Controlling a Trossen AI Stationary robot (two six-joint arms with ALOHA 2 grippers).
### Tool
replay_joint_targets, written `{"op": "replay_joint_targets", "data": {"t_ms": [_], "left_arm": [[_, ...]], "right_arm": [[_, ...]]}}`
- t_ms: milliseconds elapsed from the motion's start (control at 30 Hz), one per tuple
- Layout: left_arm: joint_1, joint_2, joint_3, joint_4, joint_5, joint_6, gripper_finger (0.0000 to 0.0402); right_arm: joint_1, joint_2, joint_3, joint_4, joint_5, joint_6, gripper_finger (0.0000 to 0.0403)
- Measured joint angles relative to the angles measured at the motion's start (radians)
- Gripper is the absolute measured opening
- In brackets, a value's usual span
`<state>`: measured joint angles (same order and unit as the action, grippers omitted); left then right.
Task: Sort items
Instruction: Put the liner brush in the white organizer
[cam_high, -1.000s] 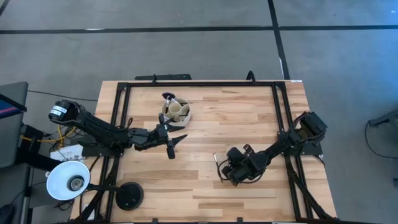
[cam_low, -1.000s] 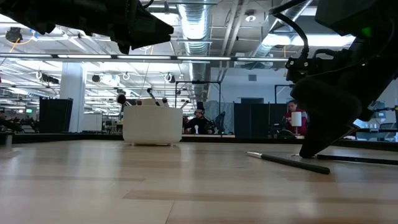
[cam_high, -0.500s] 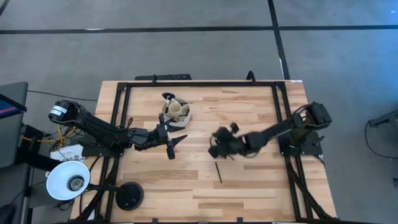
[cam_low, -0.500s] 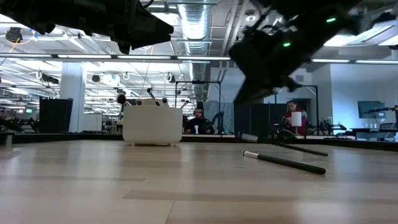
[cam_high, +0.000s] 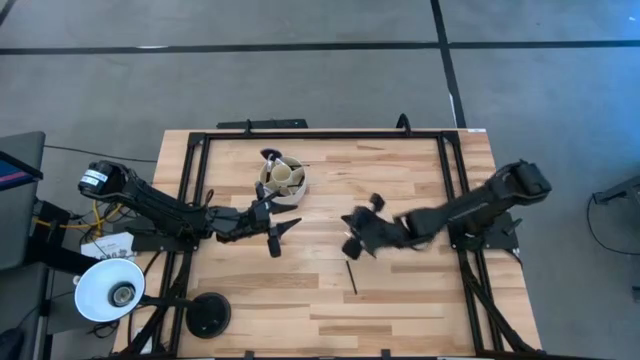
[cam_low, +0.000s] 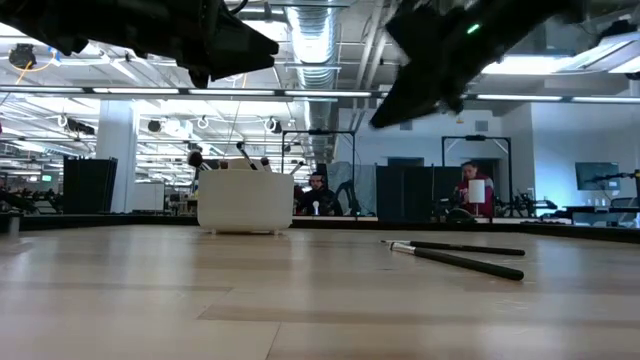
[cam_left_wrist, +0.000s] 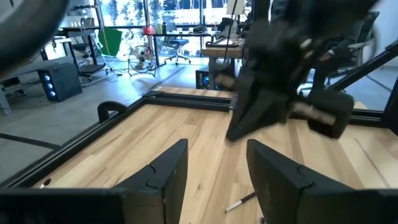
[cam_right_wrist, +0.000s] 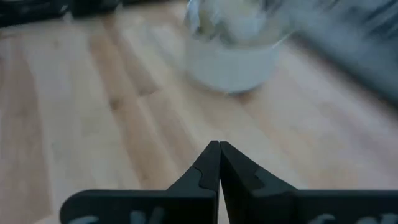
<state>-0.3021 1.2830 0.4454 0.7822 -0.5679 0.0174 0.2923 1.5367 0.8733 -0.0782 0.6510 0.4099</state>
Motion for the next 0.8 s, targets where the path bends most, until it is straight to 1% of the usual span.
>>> {"op": "replay_joint_targets", "data": {"t_ms": [67,100,133,200,267,333,400,533,667,800], "left_arm": [[-0.004,0.000,0.000,0.000,0.000,0.000,0.0161],[-0.006,0.000,0.000,-0.001,0.000,0.000,0.0161],[-0.007,0.000,0.000,-0.001,0.000,0.000,0.0161],[-0.007,0.000,0.000,-0.001,0.000,0.000,0.0161],[-0.007,0.000,0.000,-0.001,0.000,0.000,0.0161],[-0.005,0.000,0.000,-0.001,0.000,0.000,0.0161],[-0.005,0.000,0.000,0.000,0.000,0.000,0.0161],[-0.005,0.000,0.000,0.000,0.000,0.000,0.0161],[-0.005,0.000,0.000,0.002,0.000,0.000,0.0161],[-0.005,0.000,0.000,0.002,0.000,0.000,0.0161]], "right_arm": [[0.079,-0.032,-0.041,0.003,0.186,0.016,0.0000],[0.116,-0.036,-0.070,0.016,0.244,0.039,0.0000],[0.150,-0.035,-0.107,0.034,0.268,0.070,0.0000],[0.206,-0.004,-0.188,0.115,0.270,0.127,0.0000],[0.249,0.044,-0.259,0.248,0.270,0.155,0.0000],[0.276,0.100,-0.310,0.367,0.272,0.159,0.0000],[0.285,0.145,-0.342,0.438,0.278,0.171,0.0002],[0.276,0.216,-0.349,0.457,0.265,0.246,0.0021],[0.260,0.259,-0.349,0.506,0.204,0.271,0.0057],[0.260,0.285,-0.348,0.522,0.216,0.272,0.0090]]}}
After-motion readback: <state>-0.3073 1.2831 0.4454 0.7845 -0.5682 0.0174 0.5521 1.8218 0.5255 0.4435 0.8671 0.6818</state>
